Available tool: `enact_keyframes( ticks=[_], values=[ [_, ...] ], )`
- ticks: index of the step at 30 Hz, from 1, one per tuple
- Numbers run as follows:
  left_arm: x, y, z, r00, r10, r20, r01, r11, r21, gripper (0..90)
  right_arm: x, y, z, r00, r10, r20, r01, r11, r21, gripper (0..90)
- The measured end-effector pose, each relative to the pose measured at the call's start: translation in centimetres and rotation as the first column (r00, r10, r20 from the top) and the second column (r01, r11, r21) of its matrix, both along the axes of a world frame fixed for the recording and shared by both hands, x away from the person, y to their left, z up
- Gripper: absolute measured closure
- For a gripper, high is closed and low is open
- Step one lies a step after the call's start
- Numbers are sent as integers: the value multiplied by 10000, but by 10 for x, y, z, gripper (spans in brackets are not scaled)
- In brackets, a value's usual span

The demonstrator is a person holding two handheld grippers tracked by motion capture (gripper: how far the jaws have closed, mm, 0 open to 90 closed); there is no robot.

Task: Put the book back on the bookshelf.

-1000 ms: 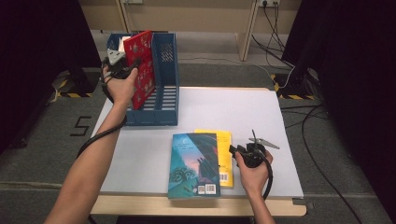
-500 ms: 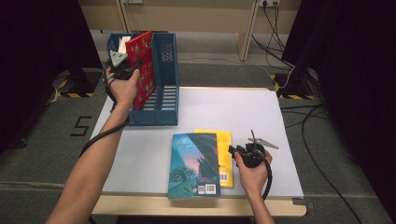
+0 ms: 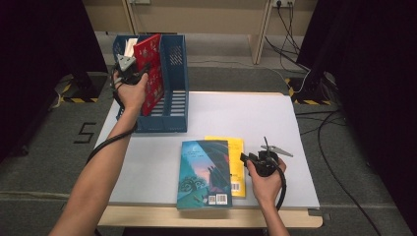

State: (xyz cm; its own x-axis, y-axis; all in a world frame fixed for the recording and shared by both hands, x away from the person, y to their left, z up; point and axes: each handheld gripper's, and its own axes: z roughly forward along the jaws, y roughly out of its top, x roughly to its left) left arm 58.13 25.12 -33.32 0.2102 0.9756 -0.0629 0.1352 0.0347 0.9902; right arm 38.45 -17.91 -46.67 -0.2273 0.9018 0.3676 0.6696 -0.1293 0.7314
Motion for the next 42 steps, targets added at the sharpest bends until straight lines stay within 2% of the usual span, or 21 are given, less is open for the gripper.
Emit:
enact_keyframes(
  ticks=[3,4,7,8,9,10,11,14,15,18,29,42],
  values=[
    [1,-1,0,10000,26,19,-26,10000,-9,792,0,0,0,10000,-4,-35,5,10000,33,602],
    [1,-1,-1,10000,32,14,-32,10000,-12,792,0,-1,0,10000,56,60,-55,9999,-124,601],
    [3,-1,-2,10000,58,20,-58,10000,-26,792,1,-1,0,10000,52,40,-52,10000,-77,601],
    [3,-2,-2,10000,55,15,-55,10000,-10,792,0,0,0,9999,-7,-110,8,9999,104,601],
    [3,-2,-2,10000,54,18,-54,10000,0,792,0,0,0,10000,44,-22,-44,10000,-4,601],
    [4,-2,-2,10000,59,15,-59,10000,-19,792,0,0,0,10000,8,-93,-7,10000,84,601],
    [4,-2,-3,10000,65,12,-65,10000,-49,792,0,-1,0,10000,71,23,-71,9999,-87,601],
    [5,-2,-4,10000,79,25,-79,10000,-22,792,0,0,0,10000,12,-36,-12,10000,41,600],
    [5,-2,-4,9999,105,50,-105,9999,-34,792,1,-1,-1,10000,67,44,-67,9999,-87,600],
    [5,-4,-7,9999,122,85,-121,9999,-63,792,0,1,-1,10000,17,-73,-16,10000,77,600],
    [7,-7,-18,9996,266,58,-264,9995,-196,792,0,0,-1,9999,63,-115,-63,10000,31,599],
    [9,-10,-37,9987,376,-343,-378,9993,-49,790,1,0,-2,9999,143,-90,-143,9999,-30,599]
  ],
)
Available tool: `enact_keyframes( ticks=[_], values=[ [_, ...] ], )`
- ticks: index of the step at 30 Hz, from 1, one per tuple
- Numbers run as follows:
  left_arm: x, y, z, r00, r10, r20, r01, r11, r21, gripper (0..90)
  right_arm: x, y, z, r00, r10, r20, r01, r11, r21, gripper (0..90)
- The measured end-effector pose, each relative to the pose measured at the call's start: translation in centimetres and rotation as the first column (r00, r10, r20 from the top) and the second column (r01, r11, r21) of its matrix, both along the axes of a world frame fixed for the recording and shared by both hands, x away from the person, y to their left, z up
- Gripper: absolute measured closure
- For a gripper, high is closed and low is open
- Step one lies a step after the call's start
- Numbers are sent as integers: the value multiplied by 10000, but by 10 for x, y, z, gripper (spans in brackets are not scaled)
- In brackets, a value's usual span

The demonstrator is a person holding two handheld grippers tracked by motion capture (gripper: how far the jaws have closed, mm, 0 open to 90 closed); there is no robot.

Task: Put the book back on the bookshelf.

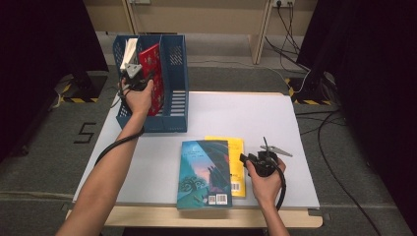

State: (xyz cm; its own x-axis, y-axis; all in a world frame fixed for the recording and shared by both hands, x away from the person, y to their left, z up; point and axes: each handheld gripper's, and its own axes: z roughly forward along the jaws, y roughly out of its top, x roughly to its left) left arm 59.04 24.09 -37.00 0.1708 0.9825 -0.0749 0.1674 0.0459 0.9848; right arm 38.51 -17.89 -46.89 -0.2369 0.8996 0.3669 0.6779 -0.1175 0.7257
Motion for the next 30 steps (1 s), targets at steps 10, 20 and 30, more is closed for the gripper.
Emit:
enact_keyframes(
  ticks=[10,20,30],
  values=[
    [-8,-2,-1,9999,-44,-126,49,9994,353,784,0,2,-1,9999,112,30,-112,9999,-40,597],
    [-27,-2,-4,9972,-137,-733,210,9949,991,777,0,4,0,9999,144,9,-144,9999,-34,595],
    [-44,0,-13,9915,-269,-1276,427,9915,1227,774,-1,5,0,9999,134,7,-134,9999,-38,594]
  ],
)
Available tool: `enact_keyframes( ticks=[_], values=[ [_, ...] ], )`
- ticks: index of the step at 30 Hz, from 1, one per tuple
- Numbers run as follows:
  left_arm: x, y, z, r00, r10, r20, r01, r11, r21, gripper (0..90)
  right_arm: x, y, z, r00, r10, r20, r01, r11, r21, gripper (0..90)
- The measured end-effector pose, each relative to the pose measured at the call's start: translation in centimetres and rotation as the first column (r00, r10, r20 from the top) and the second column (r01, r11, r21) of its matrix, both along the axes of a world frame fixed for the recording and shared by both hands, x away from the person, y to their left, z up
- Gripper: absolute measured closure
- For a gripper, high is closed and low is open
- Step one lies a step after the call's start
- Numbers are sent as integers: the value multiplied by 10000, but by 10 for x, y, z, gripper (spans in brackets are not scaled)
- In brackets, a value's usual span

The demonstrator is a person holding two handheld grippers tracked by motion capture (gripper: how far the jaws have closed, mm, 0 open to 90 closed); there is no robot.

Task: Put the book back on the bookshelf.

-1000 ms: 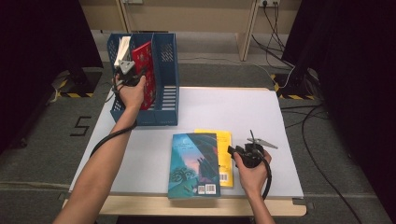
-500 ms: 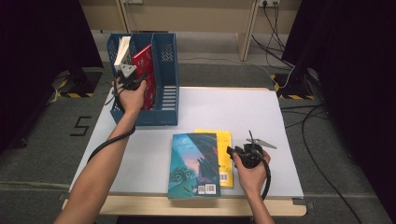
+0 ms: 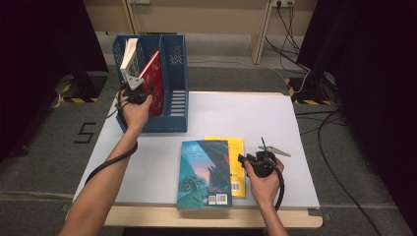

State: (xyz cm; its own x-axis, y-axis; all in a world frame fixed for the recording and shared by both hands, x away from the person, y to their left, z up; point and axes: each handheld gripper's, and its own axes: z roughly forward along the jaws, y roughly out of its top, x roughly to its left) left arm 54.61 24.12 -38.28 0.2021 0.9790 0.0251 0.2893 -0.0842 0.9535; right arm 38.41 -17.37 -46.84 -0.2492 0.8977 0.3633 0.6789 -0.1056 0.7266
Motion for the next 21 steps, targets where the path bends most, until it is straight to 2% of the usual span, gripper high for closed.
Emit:
enact_keyframes(
  ticks=[7,12,17,21],
  values=[
    [-2,-1,1,10000,-39,-13,39,9999,95,763,-1,0,0,10000,30,29,-30,10000,-19,593],
    [-8,-1,5,9999,-150,-3,150,9998,-148,695,-1,-1,1,10000,8,13,-8,10000,-23,591],
    [-12,-1,13,10000,-60,-24,59,9990,-433,638,-2,0,2,10000,3,8,-3,10000,2,590],
    [-9,-1,20,9999,-44,-160,35,9982,-603,655,-2,1,2,10000,18,-10,-18,10000,8,590]
  ],
)
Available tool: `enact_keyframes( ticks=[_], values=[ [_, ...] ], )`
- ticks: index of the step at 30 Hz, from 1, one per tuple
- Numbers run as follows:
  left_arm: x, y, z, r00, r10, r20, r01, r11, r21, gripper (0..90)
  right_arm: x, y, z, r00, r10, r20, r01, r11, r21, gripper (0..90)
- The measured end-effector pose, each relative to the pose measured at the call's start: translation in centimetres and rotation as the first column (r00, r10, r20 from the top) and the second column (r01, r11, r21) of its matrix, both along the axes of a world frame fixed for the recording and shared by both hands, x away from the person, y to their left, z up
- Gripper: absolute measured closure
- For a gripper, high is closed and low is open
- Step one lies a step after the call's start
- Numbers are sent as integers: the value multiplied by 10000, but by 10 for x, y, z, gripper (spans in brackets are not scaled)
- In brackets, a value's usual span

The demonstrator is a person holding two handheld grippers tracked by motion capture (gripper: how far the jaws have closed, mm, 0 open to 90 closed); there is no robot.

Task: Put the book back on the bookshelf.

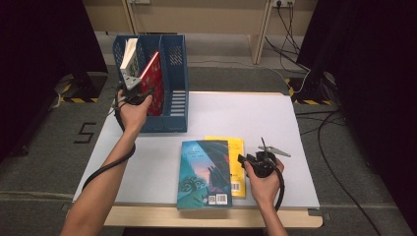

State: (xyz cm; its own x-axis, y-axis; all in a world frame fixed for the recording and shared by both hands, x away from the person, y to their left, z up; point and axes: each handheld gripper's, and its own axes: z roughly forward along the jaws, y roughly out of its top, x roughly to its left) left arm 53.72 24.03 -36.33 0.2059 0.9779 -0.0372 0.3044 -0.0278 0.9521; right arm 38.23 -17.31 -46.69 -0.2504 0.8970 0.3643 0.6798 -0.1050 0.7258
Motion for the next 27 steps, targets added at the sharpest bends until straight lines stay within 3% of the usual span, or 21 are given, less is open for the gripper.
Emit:
enact_keyframes(
  ticks=[6,14,18,27],
  values=[
    [7,0,5,9989,290,-377,-281,9993,240,759,0,0,0,10000,9,-23,-9,10000,2,589],
    [7,-5,7,9974,475,-534,-453,9981,422,786,1,-1,-1,10000,44,-5,-44,10000,-50,589],
    [8,-4,8,9979,386,-525,-366,9986,371,790,0,-1,0,10000,1,-15,-2,10000,-7,589],
    [11,-3,7,9991,409,-79,-407,9990,210,794,1,-2,0,10000,-10,36,10,10000,-39,589]
  ],
)
